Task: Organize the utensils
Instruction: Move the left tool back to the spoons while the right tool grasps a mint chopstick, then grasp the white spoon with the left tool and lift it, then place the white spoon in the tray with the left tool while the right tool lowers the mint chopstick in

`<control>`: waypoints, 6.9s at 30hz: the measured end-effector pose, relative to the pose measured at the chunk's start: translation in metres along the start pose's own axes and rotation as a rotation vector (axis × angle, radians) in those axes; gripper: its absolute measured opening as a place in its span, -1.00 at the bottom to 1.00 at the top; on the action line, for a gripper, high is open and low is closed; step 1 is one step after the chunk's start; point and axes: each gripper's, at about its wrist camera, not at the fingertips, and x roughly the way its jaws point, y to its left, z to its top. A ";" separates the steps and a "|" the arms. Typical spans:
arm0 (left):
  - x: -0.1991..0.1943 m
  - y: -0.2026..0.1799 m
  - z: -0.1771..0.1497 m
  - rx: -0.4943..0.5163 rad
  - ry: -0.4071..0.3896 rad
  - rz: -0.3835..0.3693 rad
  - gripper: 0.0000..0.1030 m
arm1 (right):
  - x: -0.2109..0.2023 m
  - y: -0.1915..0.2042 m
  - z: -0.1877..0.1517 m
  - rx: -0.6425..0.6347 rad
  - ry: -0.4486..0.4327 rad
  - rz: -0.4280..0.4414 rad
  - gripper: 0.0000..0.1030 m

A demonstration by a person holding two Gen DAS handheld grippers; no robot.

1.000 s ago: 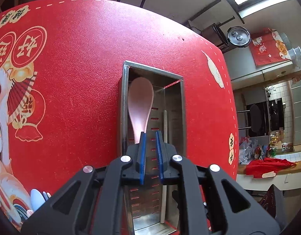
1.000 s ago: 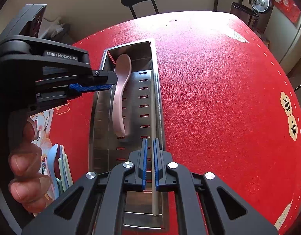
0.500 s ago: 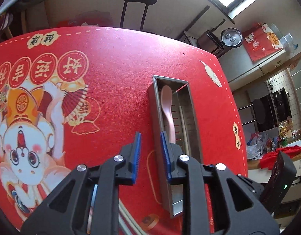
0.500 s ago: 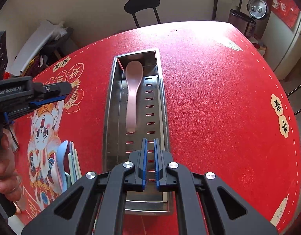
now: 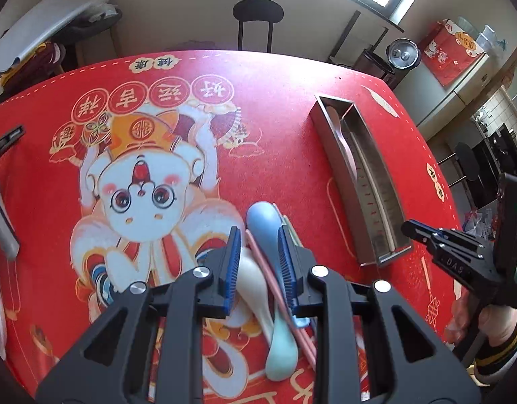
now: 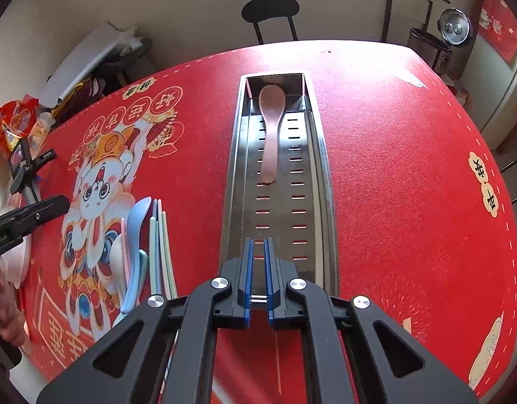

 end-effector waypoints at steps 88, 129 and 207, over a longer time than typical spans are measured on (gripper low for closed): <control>0.083 0.002 -0.061 -0.099 0.093 -0.069 -0.48 | 0.048 0.067 -0.075 -0.258 0.158 0.099 -0.86; 0.055 0.004 -0.110 0.035 0.136 0.084 -0.78 | 0.053 0.071 -0.070 -0.285 0.169 0.076 -0.88; 0.120 -0.141 0.123 0.220 0.119 -0.118 -0.79 | 0.052 -0.056 0.055 0.099 0.047 0.013 -0.88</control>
